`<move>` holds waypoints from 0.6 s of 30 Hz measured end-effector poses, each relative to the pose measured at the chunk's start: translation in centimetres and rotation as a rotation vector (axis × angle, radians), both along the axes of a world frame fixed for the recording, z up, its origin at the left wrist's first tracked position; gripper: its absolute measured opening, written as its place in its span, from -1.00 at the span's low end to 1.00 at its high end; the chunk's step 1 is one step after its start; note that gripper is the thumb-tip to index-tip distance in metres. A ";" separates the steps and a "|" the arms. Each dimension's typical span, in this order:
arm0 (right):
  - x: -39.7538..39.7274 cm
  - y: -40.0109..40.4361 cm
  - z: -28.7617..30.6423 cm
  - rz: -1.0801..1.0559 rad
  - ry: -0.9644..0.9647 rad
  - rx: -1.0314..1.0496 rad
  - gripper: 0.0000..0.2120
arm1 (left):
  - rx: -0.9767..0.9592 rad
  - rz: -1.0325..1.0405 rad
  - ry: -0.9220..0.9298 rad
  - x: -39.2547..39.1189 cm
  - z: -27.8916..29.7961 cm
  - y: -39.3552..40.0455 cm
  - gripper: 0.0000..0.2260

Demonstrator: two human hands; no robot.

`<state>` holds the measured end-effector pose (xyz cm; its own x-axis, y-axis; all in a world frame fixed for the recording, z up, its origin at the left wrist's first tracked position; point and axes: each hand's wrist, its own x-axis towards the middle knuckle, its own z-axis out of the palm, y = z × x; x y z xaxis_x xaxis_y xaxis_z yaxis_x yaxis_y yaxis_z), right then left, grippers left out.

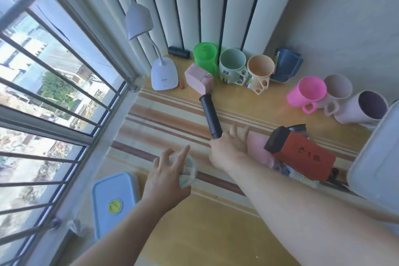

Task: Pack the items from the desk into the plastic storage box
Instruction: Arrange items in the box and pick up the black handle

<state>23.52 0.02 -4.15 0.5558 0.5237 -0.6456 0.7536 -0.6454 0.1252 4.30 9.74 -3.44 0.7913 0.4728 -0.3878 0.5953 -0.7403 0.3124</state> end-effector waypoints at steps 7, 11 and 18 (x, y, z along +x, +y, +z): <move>-6.7 -7.7 1.7 -0.056 0.072 0.473 -0.71 | -0.011 0.014 0.016 -2.3 -0.2 -1.2 0.00; -8.4 -14.9 2.7 -0.268 0.175 0.727 -0.75 | -0.002 -0.066 0.024 -3.0 0.4 -3.4 -0.03; -6.8 -25.8 9.2 -0.676 0.340 1.031 -0.73 | -0.041 -0.173 -0.109 0.0 4.8 -9.5 -0.06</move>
